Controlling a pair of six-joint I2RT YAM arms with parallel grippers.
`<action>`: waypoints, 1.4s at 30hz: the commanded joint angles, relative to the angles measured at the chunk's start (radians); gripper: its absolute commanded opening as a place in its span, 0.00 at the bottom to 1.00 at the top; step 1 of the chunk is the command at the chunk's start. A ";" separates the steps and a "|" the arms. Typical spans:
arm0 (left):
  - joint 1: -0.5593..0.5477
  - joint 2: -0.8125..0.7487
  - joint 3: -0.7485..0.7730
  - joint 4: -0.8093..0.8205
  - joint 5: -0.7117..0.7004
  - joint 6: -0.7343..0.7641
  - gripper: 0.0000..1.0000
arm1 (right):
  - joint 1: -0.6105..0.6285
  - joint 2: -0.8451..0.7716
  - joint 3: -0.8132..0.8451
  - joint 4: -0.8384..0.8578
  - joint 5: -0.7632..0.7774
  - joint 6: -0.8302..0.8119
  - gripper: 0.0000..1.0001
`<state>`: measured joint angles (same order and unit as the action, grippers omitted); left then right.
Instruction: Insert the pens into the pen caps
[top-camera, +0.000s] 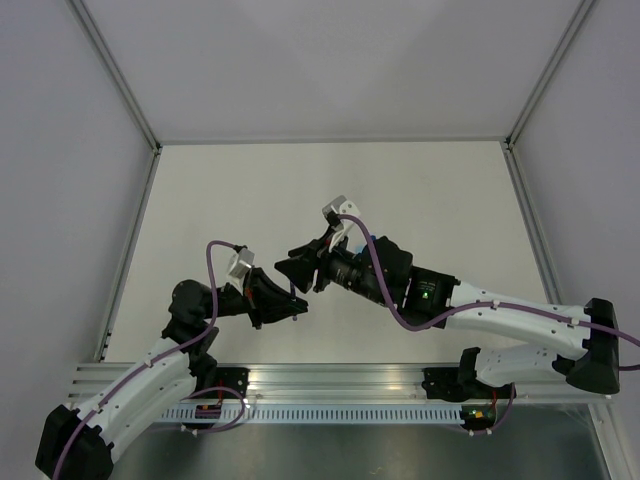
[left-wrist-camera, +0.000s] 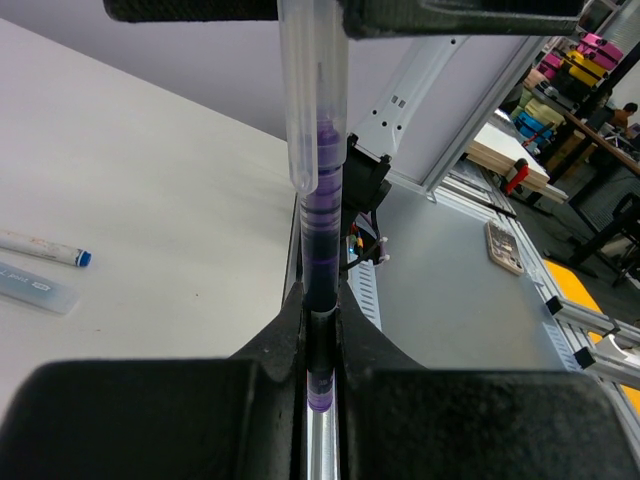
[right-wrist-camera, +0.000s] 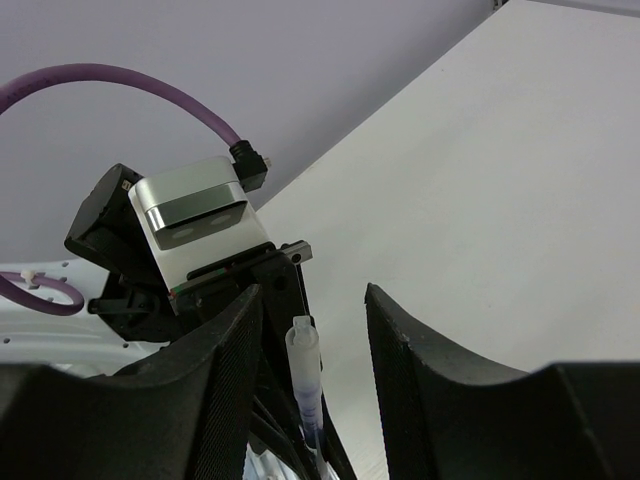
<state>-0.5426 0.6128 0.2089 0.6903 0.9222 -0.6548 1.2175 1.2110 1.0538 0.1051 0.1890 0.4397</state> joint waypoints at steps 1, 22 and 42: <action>0.001 -0.002 -0.005 0.054 0.023 -0.014 0.02 | 0.002 0.005 0.052 0.041 -0.017 -0.009 0.51; 0.001 -0.007 0.029 0.060 -0.017 -0.023 0.02 | 0.004 0.002 -0.081 0.070 -0.108 0.056 0.00; 0.003 0.042 0.217 -0.143 -0.324 -0.019 0.02 | 0.002 0.002 -0.278 0.071 -0.175 0.093 0.00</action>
<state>-0.5636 0.6498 0.2985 0.4332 0.8673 -0.6617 1.1728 1.1797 0.8547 0.3634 0.1917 0.4938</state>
